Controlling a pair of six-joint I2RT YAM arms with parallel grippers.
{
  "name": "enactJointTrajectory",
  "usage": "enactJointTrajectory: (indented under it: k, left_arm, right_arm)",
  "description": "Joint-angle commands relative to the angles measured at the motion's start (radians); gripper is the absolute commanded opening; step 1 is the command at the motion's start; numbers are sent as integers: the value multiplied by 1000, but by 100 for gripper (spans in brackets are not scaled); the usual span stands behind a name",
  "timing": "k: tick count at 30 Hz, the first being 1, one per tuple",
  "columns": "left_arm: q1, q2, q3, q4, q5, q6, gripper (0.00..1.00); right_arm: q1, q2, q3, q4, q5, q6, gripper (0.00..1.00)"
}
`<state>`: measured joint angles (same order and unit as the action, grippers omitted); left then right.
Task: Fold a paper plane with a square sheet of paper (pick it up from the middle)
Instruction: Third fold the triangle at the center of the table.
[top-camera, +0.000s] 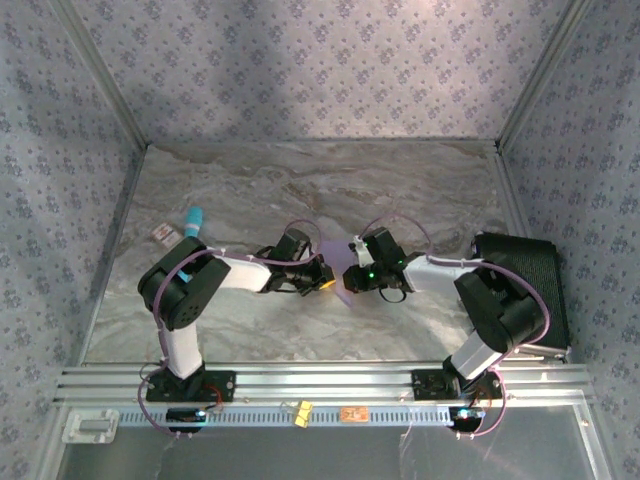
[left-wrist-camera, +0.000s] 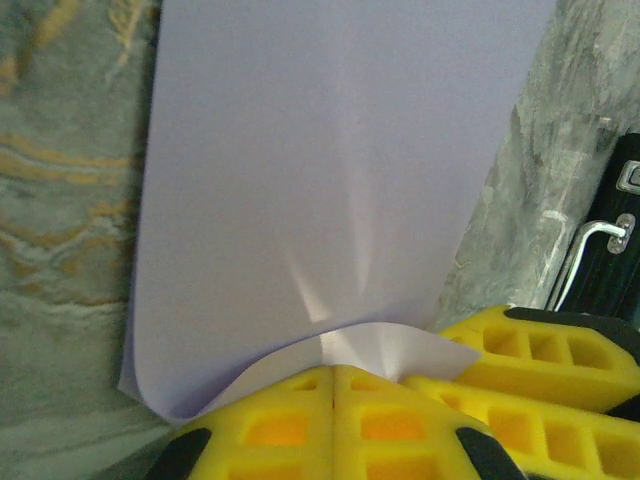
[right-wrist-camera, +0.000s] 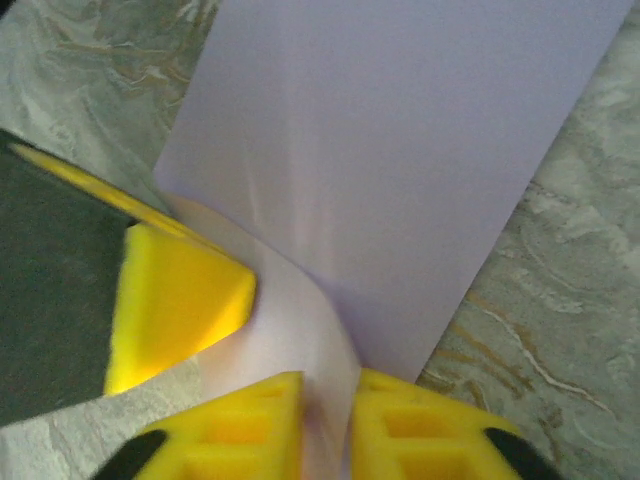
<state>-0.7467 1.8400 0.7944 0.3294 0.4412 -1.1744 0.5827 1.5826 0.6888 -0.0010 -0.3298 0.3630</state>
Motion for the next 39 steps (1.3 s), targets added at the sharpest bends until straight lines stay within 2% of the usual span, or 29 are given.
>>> enactJointTrajectory:
  k: [1, 2, 6, 9, 11, 14, 17, 39]
  left_arm:
    - [-7, 10, -23, -76, -43, 23, 2]
    - [-7, 10, -23, -76, -44, 23, 2]
    - [-7, 6, -22, -74, -43, 20, 2]
    - [-7, 2, -24, -73, -48, 18, 2]
    - [-7, 1, -23, -70, -47, 17, 2]
    - [-8, 2, -22, -67, -45, 14, 2]
    - [-8, 5, -18, -67, -44, 16, 2]
    - [-8, 13, -18, -71, -38, 22, 2]
  right_arm:
    - [-25, -76, 17, -68, -17, 26, 30]
    - [-33, -99, 17, -79, -27, 33, 34]
    - [-45, -173, 6, -108, -92, 67, 40]
    - [-33, -182, -1, -111, -208, 97, 34]
    - [-2, -174, -3, -120, -239, 105, 25]
    - [46, -163, -3, -147, -187, 124, 13]
    - [67, -145, 1, -152, -163, 131, 8]
    - [131, 58, 134, -271, -5, 118, 5]
